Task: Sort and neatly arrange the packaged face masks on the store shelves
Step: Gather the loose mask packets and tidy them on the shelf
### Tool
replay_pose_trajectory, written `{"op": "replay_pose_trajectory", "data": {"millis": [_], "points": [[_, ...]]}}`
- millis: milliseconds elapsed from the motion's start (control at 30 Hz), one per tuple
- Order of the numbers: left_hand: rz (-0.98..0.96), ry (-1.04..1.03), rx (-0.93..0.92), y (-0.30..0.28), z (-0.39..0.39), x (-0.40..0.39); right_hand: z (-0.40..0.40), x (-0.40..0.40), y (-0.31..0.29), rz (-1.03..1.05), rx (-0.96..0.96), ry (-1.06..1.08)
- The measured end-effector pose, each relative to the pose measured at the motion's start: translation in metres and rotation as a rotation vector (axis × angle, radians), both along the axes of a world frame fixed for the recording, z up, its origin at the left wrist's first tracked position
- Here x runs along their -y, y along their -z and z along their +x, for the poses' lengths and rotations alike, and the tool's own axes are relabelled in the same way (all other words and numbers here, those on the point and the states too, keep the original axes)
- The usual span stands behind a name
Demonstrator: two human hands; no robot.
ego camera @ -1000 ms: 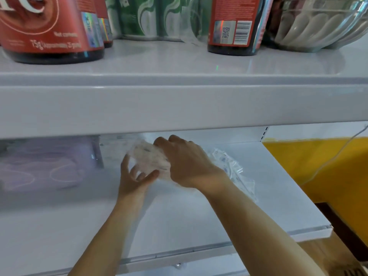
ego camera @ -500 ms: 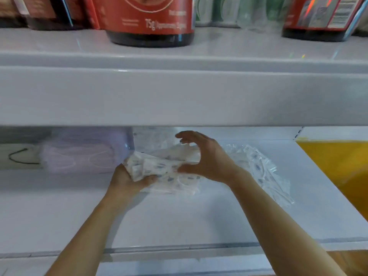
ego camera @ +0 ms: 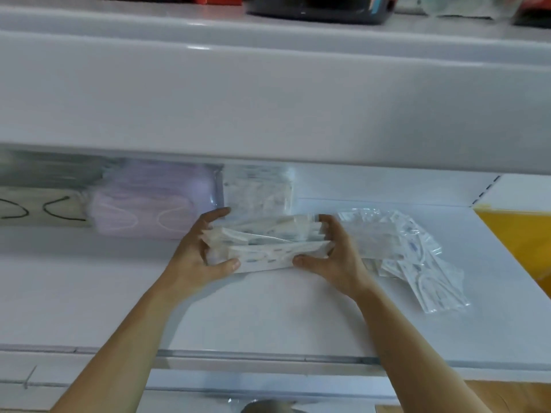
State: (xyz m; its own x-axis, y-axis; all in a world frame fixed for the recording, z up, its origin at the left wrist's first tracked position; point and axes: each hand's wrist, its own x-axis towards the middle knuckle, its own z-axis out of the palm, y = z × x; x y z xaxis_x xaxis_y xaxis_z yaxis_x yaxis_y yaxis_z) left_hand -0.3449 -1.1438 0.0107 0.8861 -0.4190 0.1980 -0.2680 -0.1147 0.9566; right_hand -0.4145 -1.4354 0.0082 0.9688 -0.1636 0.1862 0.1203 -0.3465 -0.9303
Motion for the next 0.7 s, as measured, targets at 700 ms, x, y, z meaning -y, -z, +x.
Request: {"op": "replay_pose_trajectory", "data": {"millis": [700], "points": [[-0.145, -0.176, 0.127, -0.014, -0.012, 0.010, 0.004, -0.012, 0.009, 0.183, -0.140, -0.012]]}}
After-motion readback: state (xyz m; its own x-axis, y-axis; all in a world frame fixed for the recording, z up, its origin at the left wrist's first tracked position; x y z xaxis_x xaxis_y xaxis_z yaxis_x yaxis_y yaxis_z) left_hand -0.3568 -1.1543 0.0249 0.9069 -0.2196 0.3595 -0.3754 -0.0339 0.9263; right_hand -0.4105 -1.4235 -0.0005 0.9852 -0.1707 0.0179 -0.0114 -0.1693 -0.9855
